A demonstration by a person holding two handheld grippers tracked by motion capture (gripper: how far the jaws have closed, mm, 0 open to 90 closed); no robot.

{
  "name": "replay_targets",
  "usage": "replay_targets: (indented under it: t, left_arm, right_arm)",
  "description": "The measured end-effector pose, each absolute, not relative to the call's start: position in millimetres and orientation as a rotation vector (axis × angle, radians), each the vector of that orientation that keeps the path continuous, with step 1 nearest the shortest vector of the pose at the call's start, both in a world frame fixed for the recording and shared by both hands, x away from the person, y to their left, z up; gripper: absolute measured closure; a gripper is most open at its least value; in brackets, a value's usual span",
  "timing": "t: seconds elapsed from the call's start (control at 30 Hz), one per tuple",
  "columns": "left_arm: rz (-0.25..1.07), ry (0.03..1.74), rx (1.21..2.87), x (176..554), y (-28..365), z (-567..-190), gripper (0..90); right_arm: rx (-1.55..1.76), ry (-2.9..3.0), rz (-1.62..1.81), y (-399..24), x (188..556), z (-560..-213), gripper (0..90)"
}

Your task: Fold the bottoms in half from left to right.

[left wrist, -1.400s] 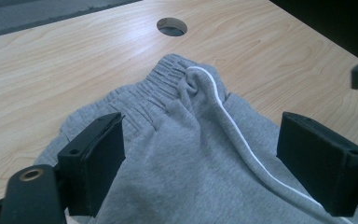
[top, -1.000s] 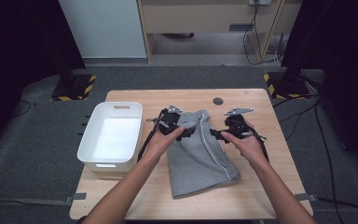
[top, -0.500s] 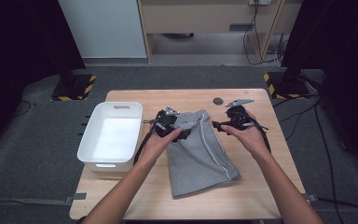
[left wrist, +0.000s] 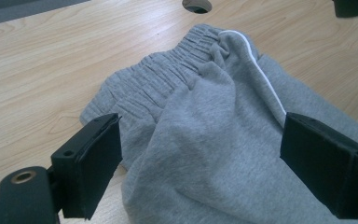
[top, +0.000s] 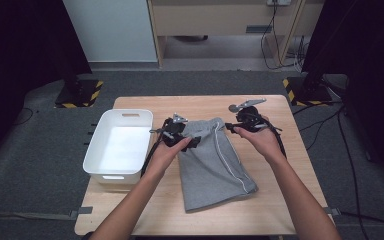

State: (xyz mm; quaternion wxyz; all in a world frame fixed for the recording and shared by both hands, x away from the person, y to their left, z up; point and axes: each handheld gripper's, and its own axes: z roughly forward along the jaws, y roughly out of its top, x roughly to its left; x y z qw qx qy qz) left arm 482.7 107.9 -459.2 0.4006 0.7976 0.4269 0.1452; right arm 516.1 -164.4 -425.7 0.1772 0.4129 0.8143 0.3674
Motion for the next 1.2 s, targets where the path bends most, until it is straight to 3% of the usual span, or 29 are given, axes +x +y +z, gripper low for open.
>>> replay_targets:
  t: [0.7,1.2]
  left_arm:
    - [0.376,1.138,1.988,489,117,-467,19.2]
    - [0.387,1.182,1.978,491,115,-477,23.9]
  right_arm:
    - [1.23,2.249,1.083,-155,537,-432,56.0]
    - [1.321,2.313,1.054,-137,555,-469,46.5]
